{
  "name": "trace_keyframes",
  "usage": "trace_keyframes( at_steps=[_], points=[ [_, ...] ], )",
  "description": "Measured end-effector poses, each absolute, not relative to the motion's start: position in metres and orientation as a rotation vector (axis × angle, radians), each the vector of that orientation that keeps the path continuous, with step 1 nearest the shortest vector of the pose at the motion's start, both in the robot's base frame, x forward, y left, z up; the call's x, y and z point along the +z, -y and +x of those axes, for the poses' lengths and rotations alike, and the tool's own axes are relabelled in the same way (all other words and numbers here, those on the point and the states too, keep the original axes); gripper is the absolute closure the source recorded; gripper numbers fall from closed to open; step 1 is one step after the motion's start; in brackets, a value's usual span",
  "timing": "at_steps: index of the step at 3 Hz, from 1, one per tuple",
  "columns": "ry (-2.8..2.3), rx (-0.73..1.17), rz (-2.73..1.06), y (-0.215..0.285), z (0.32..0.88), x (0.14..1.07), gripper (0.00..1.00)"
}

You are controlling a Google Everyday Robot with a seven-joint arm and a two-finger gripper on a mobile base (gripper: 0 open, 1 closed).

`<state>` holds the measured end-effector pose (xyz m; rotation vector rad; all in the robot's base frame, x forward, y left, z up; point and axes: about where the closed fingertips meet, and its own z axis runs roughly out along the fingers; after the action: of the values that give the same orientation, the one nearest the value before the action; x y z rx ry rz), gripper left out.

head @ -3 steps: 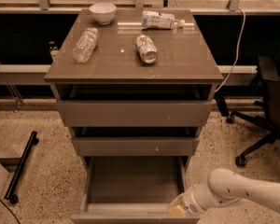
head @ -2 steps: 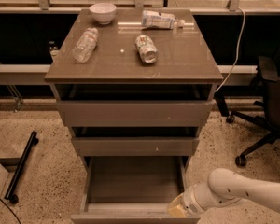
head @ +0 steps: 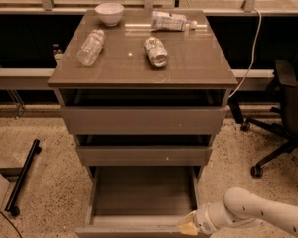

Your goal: Close bottom drawer

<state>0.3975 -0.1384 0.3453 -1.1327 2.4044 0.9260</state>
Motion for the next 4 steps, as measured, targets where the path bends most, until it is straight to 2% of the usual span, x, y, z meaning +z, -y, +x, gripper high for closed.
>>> trace_keyframes(
  at_steps=[4],
  points=[
    [-2.439,1.039,-0.954,0.156,0.386,0.241,1.0]
  ],
)
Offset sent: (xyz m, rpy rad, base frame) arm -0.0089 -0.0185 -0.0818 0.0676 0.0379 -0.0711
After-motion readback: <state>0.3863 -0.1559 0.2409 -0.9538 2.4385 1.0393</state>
